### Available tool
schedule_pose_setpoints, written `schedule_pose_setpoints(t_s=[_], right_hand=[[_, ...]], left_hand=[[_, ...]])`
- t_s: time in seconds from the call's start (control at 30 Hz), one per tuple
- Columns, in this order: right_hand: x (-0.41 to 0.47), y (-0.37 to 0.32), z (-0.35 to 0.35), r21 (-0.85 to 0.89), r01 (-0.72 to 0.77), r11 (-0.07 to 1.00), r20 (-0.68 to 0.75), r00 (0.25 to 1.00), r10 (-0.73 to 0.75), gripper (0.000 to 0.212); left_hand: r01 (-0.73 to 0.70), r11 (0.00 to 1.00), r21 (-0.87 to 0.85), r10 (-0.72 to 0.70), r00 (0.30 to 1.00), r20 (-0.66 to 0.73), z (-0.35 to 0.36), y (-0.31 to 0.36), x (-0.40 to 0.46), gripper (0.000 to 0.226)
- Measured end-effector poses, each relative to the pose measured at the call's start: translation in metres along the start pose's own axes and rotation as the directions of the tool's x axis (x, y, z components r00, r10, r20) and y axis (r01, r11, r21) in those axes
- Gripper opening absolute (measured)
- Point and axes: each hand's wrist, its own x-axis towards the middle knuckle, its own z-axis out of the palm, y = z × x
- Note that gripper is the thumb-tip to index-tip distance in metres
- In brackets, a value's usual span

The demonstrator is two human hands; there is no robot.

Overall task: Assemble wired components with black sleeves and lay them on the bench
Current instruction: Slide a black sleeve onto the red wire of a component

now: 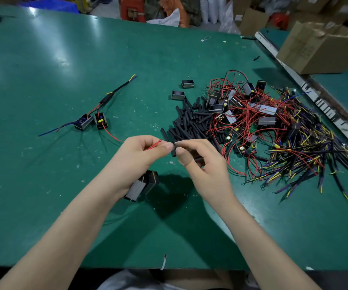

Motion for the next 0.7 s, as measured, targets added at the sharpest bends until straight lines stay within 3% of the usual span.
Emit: schedule_pose_setpoints(t_s=[0.13, 0.2, 0.23, 0.27, 0.3, 0.33, 0.37, 0.4, 0.43, 0.47, 0.5, 0.57, 0.63, 0.7], right_hand=[[0.003, 0.001, -0.002, -0.141, 0.112, 0.984, -0.029, 0.993, -0.117, 0.016], [0.005, -0.002, -0.002, -0.099, -0.033, 0.995, 0.005, 0.999, 0.033, 0.018], [0.006, -0.005, -0.001, -0.01, -0.195, 0.981, 0.042, 0.98, 0.195, 0.021], [0.008, -0.008, 0.0, 0.117, -0.396, 0.911, 0.113, 0.916, 0.384, 0.026], [0.012, -0.012, -0.002, 0.254, -0.606, 0.754, 0.235, 0.795, 0.56, 0.031], [0.015, -0.014, -0.004, 0.357, -0.772, 0.525, 0.393, 0.634, 0.666, 0.035], [0.018, -0.016, -0.007, 0.409, -0.857, 0.314, 0.524, 0.502, 0.688, 0.037], [0.019, -0.015, -0.009, 0.433, -0.88, 0.196, 0.595, 0.442, 0.671, 0.037], [0.019, -0.014, -0.01, 0.445, -0.879, 0.171, 0.616, 0.439, 0.654, 0.037], [0.018, -0.012, -0.01, 0.441, -0.865, 0.241, 0.592, 0.482, 0.646, 0.036], [0.016, -0.011, -0.008, 0.423, -0.823, 0.38, 0.52, 0.564, 0.642, 0.034], [0.01, -0.006, -0.004, 0.341, -0.62, 0.707, 0.282, 0.785, 0.552, 0.024], [0.004, -0.001, -0.005, 0.235, -0.31, 0.921, 0.06, 0.951, 0.305, 0.008], [0.001, 0.006, -0.01, 0.048, 0.018, 0.999, -0.038, 0.999, -0.016, 0.01]], left_hand=[[0.042, 0.999, -0.015, -0.041, 0.998, 0.057, 0.001, 0.002, 0.0, 0.015], [0.024, 0.999, 0.023, -0.025, 0.999, 0.026, 0.004, -0.001, 0.002, 0.016], [-0.008, 0.997, 0.072, 0.008, 1.0, -0.001, 0.005, -0.002, 0.002, 0.016], [-0.061, 0.986, 0.153, 0.066, 0.997, -0.025, 0.006, -0.003, 0.002, 0.015], [-0.133, 0.955, 0.267, 0.148, 0.988, -0.036, 0.007, -0.004, 0.002, 0.014], [-0.207, 0.903, 0.376, 0.233, 0.972, -0.025, 0.008, -0.004, 0.001, 0.012], [-0.263, 0.856, 0.445, 0.297, 0.955, -0.007, 0.009, -0.004, 0.0, 0.01], [-0.283, 0.836, 0.471, 0.323, 0.946, -0.004, 0.009, -0.004, 0.0, 0.01], [-0.27, 0.847, 0.457, 0.312, 0.95, -0.018, 0.009, -0.005, 0.0, 0.01], [-0.23, 0.881, 0.413, 0.27, 0.962, -0.04, 0.009, -0.005, 0.001, 0.012], [-0.171, 0.922, 0.346, 0.204, 0.977, -0.059, 0.008, -0.006, 0.003, 0.013], [-0.038, 0.983, 0.178, 0.05, 0.997, -0.062, 0.005, -0.005, 0.006, 0.016], [0.074, 0.997, 0.038, -0.073, 0.997, -0.019, 0.003, -0.002, 0.006, 0.019], [0.185, 0.982, -0.047, -0.181, 0.981, 0.074, 0.003, 0.002, 0.006, 0.026]])
